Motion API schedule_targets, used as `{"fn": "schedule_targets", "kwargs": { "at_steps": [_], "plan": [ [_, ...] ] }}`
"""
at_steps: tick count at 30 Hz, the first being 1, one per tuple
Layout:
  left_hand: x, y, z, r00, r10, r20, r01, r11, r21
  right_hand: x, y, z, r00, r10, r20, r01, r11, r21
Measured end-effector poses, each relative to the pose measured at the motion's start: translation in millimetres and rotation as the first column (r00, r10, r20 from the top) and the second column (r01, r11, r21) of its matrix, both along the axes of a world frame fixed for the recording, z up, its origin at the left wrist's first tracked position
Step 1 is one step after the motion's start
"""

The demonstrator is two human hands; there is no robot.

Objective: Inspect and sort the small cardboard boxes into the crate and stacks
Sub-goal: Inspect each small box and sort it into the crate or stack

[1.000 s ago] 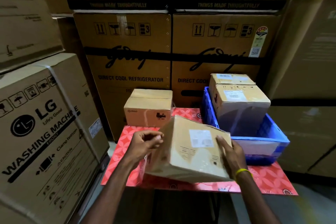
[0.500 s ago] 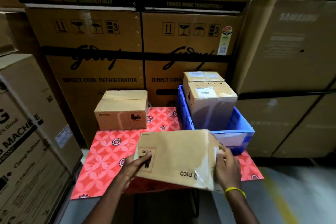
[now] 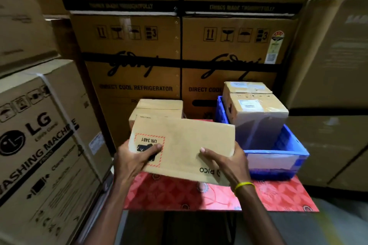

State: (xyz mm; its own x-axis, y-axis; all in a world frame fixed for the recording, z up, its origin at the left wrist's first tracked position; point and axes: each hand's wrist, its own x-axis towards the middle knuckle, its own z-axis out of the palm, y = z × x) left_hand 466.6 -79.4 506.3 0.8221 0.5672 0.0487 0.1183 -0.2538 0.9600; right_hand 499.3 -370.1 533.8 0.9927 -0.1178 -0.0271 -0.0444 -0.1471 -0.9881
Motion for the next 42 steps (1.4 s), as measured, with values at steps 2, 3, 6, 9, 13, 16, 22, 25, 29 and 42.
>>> {"fn": "schedule_targets", "kwargs": {
  "at_steps": [2, 3, 6, 9, 13, 16, 22, 25, 29, 42],
  "plan": [
    [-4, 7, 7, 0.997, 0.070, 0.012, -0.071, 0.996, 0.056, 9, 10, -1, 0.999, 0.024, 0.030, -0.024, 1.000, -0.005],
    [-7, 8, 11, 0.994, 0.105, 0.006, -0.105, 0.989, 0.103, 12, 13, -1, 0.998, 0.039, 0.047, -0.038, 0.999, -0.009],
    [-13, 4, 21, 0.981, 0.192, 0.001, -0.188, 0.963, 0.191, 23, 19, -9, 0.993, 0.080, 0.089, -0.077, 0.997, -0.029],
    [-15, 2, 28, 0.976, 0.216, 0.009, -0.211, 0.941, 0.264, 30, 23, -16, 0.996, 0.069, 0.051, -0.067, 0.997, -0.024],
    [-11, 2, 32, 0.974, 0.224, -0.021, -0.206, 0.927, 0.315, 31, 24, -20, 1.000, 0.023, 0.013, -0.022, 0.997, -0.068],
    [-5, 15, 36, 0.993, 0.086, -0.075, -0.073, 0.984, 0.160, 47, 18, -9, 0.997, 0.006, -0.080, -0.010, 0.999, -0.042],
    [-2, 61, 73, 0.845, -0.534, 0.022, 0.532, 0.845, 0.055, 77, -31, 39, 0.958, 0.248, -0.144, -0.177, 0.907, 0.383],
    [8, 47, 77, 0.866, -0.487, 0.114, 0.485, 0.873, 0.047, 71, -37, 52, 0.952, 0.304, 0.005, -0.279, 0.865, 0.417],
    [22, 21, 71, 0.959, -0.250, 0.135, 0.257, 0.965, -0.042, 56, -18, 41, 0.917, 0.271, 0.293, -0.321, 0.937, 0.137],
    [16, -27, 58, 0.984, 0.173, -0.039, -0.139, 0.888, 0.438, 51, -19, 3, 0.973, 0.195, 0.122, -0.184, 0.978, -0.098]
  ]
}}
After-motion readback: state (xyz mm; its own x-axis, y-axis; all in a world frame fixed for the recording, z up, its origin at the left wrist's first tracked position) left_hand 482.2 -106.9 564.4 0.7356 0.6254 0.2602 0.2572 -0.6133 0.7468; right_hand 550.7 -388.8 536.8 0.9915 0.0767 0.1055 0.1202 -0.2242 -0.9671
